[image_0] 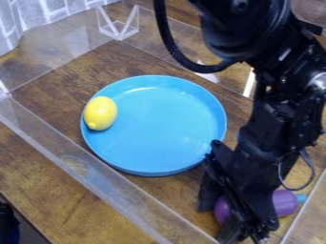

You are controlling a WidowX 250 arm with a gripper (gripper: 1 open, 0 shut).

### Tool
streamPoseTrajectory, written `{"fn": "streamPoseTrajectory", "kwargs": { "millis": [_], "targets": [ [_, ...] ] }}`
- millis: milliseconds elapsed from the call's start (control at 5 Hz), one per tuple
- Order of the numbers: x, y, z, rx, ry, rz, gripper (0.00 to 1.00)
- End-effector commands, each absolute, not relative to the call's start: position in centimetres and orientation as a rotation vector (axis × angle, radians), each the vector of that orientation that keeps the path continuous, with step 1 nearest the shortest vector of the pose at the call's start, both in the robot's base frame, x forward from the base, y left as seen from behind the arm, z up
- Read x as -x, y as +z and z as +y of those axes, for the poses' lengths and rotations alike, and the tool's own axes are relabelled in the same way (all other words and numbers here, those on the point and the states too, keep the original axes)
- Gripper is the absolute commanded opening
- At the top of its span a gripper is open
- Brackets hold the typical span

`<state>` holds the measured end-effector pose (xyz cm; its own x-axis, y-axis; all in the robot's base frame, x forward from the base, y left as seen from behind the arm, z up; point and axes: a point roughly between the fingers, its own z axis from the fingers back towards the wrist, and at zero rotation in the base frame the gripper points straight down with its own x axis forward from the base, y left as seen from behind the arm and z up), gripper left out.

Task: Put the purple eggplant on the blue tray

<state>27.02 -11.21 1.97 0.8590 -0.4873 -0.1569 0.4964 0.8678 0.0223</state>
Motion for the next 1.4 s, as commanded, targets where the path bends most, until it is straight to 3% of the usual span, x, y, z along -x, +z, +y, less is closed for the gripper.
{"fn": "streamPoseTrajectory", "kwargs": {
  "millis": [0, 1200],
  "targets": [
    [-27.91, 2.58, -11.08, -0.062, -0.525, 0.114, 0.00],
    [-28.49, 2.45, -10.91, -0.074, -0.538, 0.102, 0.00]
  ]
}}
